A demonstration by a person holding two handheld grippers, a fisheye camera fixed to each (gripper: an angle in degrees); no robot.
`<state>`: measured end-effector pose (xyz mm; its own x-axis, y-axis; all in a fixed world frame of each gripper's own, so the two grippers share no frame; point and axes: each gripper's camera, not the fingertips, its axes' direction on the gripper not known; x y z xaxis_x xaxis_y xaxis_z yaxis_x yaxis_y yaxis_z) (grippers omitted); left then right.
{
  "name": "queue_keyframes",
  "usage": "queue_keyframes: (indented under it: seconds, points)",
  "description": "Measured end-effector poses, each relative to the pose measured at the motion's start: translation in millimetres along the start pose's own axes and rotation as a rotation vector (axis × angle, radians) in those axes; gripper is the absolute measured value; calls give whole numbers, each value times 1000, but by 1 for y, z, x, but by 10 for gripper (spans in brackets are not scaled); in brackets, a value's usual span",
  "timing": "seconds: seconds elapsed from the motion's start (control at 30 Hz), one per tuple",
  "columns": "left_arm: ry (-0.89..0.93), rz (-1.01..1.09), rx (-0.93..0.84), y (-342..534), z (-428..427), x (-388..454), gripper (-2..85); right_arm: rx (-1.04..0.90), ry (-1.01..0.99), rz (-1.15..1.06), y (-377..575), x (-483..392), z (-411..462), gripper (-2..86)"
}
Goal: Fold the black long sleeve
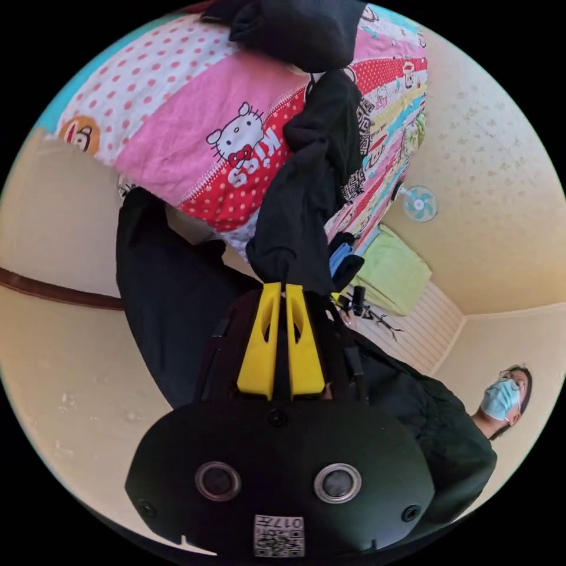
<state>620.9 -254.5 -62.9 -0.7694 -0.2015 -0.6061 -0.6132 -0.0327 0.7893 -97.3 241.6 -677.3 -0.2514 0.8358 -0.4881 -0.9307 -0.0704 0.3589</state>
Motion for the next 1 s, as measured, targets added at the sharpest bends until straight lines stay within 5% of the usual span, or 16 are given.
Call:
queue_keyframes:
  seconds: [0.27, 0.63, 0.8, 1.0]
  points:
    - [265, 158, 300, -6, -37, 70, -8, 299, -363, -139, -34, -38, -70, 12]
    - [197, 301, 533, -199, -43, 160, 44, 468, -164, -195, -240, -129, -68, 43]
    - [-173, 355, 405, -202, -6, 168, 112, 433, -52, -127, -249, -120, -46, 90]
    - [-606, 319, 236, -180, 77, 116, 114, 329, 406, -40, -204, -83, 3, 100]
